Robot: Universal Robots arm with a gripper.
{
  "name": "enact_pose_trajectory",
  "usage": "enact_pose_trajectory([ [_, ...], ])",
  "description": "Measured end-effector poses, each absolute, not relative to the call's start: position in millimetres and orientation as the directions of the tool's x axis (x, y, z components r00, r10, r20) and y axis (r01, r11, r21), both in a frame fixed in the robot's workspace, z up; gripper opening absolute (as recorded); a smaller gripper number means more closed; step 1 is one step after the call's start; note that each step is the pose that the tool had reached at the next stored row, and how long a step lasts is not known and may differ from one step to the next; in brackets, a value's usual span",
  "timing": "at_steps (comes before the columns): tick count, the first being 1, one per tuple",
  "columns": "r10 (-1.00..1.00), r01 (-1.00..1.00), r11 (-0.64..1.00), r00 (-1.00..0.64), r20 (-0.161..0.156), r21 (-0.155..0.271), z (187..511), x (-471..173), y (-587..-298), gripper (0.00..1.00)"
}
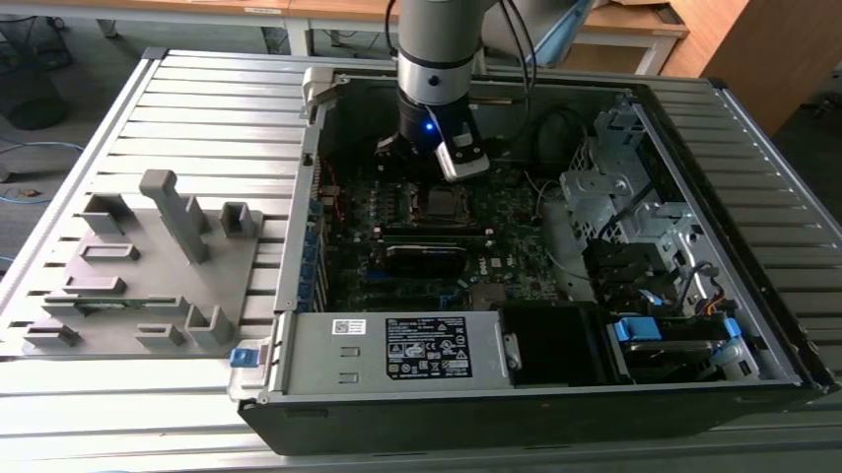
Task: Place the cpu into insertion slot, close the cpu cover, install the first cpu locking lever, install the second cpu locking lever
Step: 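Close the cpu cover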
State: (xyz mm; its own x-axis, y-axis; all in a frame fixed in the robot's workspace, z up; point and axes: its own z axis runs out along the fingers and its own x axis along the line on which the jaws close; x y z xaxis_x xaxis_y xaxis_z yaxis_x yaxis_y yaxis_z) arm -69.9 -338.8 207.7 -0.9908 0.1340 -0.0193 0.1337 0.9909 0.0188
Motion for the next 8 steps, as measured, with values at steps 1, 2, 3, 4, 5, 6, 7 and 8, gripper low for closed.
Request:
enact_pose_trajectory([
  [1,0.134,0.134,0.991,-0.991,-0.019,0.019,207.5,-70.9,-338.8,0.11],
  [2,0.134,0.134,0.991,-0.991,-0.019,0.019,207.4,-71.8,-338.8,0.11],
  [3,0.134,0.134,0.991,-0.991,-0.020,0.019,207.1,-72.6,-338.8,0.11],
  [4,0.134,0.134,0.991,-0.991,-0.020,0.019,206.6,-73.2,-338.8,0.11],
  [5,0.134,0.134,0.991,-0.991,-0.020,0.019,205.4,-73.7,-338.8,0.11],
  [6,0.134,0.134,0.991,-0.991,-0.020,0.019,204.1,-74.1,-338.8,0.11],
  [7,0.134,0.134,0.991,-0.991,-0.020,0.019,202.8,-74.7,-338.8,0.11],
  [8,0.134,0.134,0.991,-0.991,-0.020,0.019,201.7,-75.2,-338.8,0.11],
])
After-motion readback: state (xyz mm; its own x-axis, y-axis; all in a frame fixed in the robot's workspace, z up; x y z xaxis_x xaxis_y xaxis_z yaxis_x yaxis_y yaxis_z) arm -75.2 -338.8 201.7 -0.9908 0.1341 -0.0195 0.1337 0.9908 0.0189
